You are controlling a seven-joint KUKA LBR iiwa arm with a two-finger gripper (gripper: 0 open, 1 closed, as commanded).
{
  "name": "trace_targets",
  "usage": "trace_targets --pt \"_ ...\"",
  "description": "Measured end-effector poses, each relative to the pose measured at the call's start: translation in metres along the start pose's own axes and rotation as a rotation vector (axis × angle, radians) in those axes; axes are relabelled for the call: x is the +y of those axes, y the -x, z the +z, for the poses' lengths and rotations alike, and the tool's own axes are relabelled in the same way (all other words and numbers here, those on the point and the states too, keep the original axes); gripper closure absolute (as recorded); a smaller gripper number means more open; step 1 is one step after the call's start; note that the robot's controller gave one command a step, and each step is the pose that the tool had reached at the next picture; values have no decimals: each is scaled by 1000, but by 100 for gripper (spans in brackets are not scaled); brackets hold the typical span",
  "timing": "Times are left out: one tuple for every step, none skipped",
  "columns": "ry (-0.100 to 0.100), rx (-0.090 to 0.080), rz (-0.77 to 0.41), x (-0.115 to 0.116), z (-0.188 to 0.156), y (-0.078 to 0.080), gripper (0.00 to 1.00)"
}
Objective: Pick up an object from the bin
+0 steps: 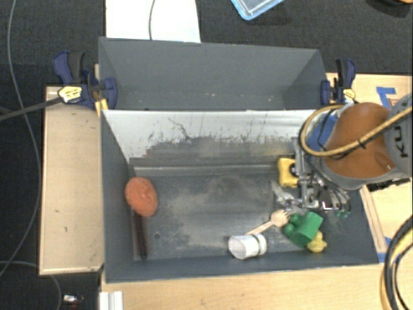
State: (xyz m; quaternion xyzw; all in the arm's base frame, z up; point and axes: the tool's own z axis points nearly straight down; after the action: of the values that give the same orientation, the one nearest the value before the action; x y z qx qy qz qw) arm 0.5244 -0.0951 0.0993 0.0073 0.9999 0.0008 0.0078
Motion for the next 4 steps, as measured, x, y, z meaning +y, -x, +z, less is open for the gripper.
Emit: trace_targets --pt "0 2 54 -1 -8 -20 0" --pt "2 7 107 4 -55 -33 0" --pt "0 -7 155 22 -76 -26 0" --pt "3 -7 271 10 -46 -45 0"
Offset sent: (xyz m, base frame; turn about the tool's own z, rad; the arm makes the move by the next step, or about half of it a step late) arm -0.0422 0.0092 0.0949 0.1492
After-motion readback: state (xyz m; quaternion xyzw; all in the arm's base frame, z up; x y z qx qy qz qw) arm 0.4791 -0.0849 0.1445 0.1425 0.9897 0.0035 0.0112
